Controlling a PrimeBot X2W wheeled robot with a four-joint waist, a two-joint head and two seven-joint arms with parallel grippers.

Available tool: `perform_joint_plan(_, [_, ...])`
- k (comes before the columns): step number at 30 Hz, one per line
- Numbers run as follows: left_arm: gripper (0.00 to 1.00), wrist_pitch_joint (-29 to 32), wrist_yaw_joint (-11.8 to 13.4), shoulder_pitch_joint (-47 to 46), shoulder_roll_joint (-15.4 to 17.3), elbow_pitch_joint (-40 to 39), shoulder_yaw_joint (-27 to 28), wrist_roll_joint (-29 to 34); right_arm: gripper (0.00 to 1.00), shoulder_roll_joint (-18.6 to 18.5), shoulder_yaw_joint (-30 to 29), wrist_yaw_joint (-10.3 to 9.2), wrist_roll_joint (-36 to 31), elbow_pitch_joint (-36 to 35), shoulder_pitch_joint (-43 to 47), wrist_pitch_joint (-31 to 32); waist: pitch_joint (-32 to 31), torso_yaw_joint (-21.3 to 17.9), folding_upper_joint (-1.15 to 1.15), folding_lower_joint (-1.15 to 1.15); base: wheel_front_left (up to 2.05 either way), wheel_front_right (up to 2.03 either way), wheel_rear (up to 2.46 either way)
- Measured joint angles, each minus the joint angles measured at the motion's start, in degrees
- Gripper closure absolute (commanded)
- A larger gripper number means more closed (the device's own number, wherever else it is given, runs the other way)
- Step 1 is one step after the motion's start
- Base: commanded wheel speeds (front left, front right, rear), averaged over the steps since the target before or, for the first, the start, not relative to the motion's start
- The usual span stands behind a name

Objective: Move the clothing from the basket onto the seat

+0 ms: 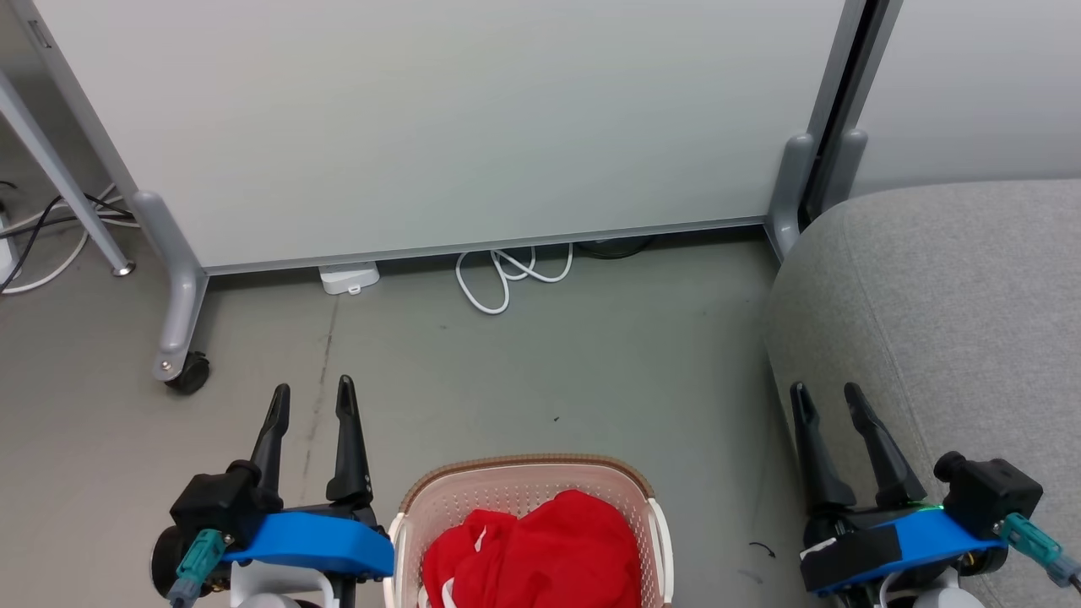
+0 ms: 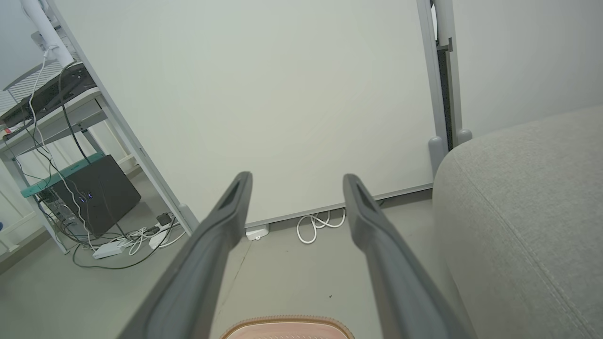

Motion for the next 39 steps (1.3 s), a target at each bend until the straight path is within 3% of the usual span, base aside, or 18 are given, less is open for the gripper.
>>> perform_joint_plan(29, [0.0, -3.22, -1.85, -0.76, 0.13, 2.37, -2.78, 10.44, 0.0, -0.14, 1.49, 0.02, -12.89, -0.01, -0.28, -3.2, 0.16, 0.92, 0.0, 0.0, 0.0, 0.0, 0.0])
perform_joint_plan(39, [0.0, -3.22, -2.15, -0.86, 0.14, 2.88, -2.8, 10.34, 0.0, -0.15, 1.35, 0.02, -13.02, 0.54, -0.28, -3.2, 0.08, 0.91, 0.0, 0.0, 0.0, 0.0, 0.0])
